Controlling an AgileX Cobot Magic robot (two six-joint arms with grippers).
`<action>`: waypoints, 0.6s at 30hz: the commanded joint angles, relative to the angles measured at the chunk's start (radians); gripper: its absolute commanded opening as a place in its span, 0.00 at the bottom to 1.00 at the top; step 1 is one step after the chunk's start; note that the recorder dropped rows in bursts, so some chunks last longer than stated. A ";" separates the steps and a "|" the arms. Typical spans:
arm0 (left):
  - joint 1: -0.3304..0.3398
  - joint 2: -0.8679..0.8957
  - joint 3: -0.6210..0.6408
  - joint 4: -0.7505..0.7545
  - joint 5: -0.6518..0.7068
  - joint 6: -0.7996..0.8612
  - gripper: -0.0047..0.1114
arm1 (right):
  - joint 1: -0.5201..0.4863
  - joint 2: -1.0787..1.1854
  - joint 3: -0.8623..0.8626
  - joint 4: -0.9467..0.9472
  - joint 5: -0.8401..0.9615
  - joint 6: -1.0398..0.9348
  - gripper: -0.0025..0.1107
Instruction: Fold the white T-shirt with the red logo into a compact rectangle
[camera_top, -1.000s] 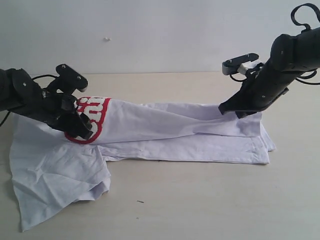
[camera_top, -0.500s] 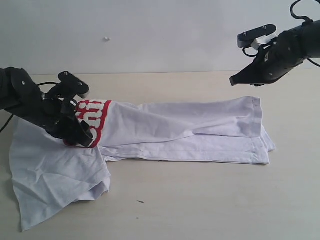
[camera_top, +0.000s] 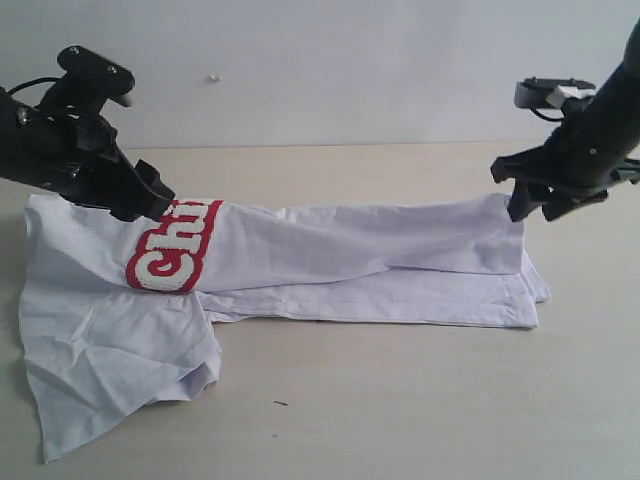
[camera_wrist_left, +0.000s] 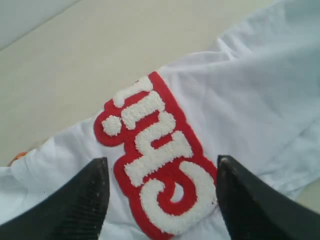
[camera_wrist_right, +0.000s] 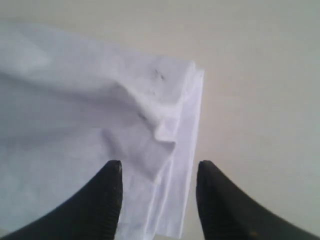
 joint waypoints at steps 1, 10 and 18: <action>0.003 -0.051 0.044 -0.017 0.007 -0.008 0.56 | -0.021 0.001 0.069 0.153 -0.084 -0.132 0.43; 0.003 -0.063 0.048 -0.015 -0.012 0.004 0.56 | -0.019 0.067 0.070 0.235 -0.257 -0.250 0.40; 0.003 -0.063 0.048 -0.007 -0.068 0.008 0.56 | -0.019 0.088 0.020 0.234 -0.338 -0.250 0.40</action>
